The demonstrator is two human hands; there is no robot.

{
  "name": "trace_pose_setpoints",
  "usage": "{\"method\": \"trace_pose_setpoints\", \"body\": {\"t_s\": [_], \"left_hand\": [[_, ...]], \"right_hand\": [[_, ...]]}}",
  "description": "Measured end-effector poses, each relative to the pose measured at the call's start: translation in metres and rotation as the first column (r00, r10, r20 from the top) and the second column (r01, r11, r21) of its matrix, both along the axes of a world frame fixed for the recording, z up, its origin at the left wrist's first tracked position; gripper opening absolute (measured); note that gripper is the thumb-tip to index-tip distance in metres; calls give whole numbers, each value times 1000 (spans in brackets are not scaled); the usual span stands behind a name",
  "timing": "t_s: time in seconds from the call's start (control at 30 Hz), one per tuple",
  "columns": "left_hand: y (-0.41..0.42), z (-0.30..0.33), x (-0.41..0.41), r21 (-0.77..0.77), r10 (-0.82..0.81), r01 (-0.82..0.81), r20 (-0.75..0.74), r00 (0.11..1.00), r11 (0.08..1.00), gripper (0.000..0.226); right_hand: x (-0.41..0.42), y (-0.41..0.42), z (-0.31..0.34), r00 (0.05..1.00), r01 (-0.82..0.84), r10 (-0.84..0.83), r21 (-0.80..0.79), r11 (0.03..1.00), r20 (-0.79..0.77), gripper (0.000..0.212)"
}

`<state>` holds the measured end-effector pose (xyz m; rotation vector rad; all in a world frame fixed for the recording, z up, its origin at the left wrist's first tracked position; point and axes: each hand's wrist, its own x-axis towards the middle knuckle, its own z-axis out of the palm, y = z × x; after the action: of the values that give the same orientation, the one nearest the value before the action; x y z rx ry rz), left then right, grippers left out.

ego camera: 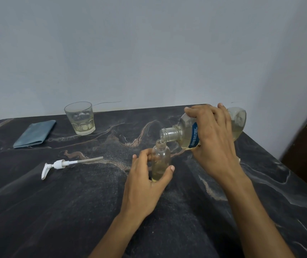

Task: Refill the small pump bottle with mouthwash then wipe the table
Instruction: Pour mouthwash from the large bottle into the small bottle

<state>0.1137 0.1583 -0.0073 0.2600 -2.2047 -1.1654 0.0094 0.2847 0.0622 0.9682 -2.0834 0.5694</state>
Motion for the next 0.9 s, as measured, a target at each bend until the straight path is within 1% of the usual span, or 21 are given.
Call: {"method": "trace_pose_setpoints", "body": {"t_s": [0.4, 0.9], "left_hand": [[2, 2, 0, 45, -10, 9, 5, 1000, 999, 33], [2, 4, 2, 39, 7, -8, 26, 1000, 999, 33]], "right_hand": [[-1, -1, -2, 1000, 1, -1, 7, 1000, 1, 90], [0, -1, -1, 1000, 1, -1, 8, 1000, 1, 91]]}}
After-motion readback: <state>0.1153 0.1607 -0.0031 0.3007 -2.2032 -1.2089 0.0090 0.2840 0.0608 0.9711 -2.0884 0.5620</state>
